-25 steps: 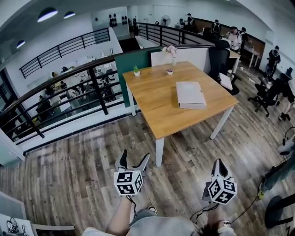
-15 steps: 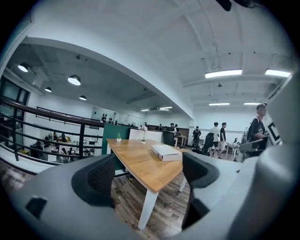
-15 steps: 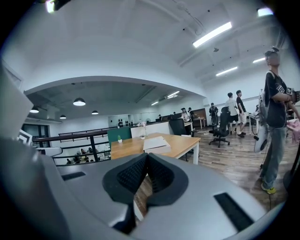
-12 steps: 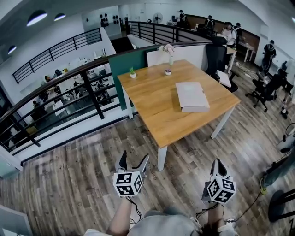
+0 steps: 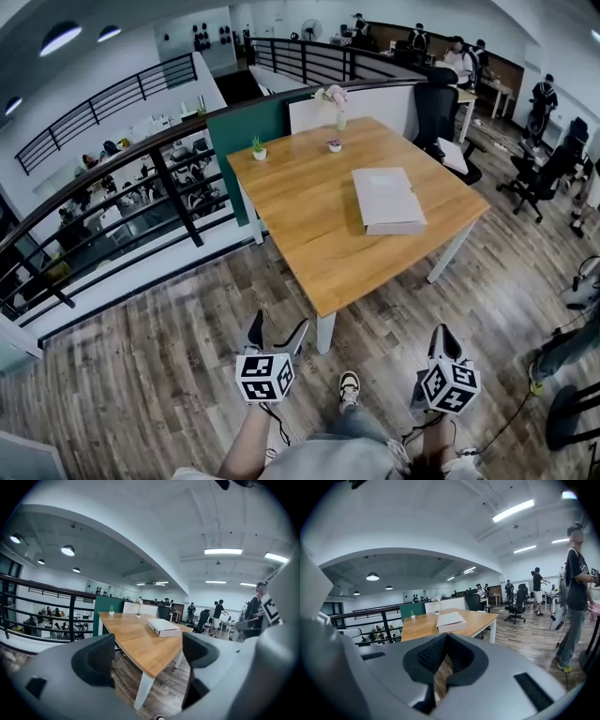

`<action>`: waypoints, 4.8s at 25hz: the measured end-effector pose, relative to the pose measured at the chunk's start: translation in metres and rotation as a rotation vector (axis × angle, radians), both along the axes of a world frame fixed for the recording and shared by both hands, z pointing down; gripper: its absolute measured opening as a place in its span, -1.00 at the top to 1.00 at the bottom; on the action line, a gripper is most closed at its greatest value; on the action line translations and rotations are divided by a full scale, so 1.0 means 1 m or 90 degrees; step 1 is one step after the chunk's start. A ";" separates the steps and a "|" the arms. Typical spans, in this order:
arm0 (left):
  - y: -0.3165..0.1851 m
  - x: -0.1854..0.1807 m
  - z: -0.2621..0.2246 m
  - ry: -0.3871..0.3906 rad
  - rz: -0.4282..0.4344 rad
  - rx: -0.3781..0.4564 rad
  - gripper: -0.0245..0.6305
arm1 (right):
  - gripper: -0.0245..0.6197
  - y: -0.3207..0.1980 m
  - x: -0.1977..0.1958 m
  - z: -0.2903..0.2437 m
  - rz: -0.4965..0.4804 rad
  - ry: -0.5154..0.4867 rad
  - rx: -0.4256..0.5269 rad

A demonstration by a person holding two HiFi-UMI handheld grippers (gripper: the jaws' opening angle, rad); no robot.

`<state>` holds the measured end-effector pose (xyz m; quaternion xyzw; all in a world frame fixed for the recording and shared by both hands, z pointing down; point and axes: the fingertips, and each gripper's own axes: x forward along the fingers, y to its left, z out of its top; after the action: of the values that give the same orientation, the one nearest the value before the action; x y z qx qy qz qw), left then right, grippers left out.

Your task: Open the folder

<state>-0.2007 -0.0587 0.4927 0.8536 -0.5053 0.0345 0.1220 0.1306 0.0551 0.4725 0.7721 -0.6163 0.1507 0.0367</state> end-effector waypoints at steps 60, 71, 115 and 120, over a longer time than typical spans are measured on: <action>-0.337 0.356 -0.008 -0.093 0.322 -0.003 -0.47 | 0.92 -0.252 0.236 0.001 0.174 -0.026 -0.043; -0.331 0.429 0.034 -0.229 0.472 0.000 -0.48 | 0.92 -0.236 0.253 0.039 0.210 -0.051 -0.087; -0.340 0.509 0.157 -0.653 0.686 0.046 -0.28 | 0.92 -0.214 0.254 0.143 0.271 -0.172 -0.150; -0.339 0.509 0.155 -0.647 0.668 0.062 -0.14 | 0.92 -0.216 0.252 0.143 0.267 -0.174 -0.150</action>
<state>0.3082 -0.3980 0.6479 0.8662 -0.0249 0.4578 -0.1986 0.3822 -0.1610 0.6156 0.8457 -0.4205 0.3285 0.0105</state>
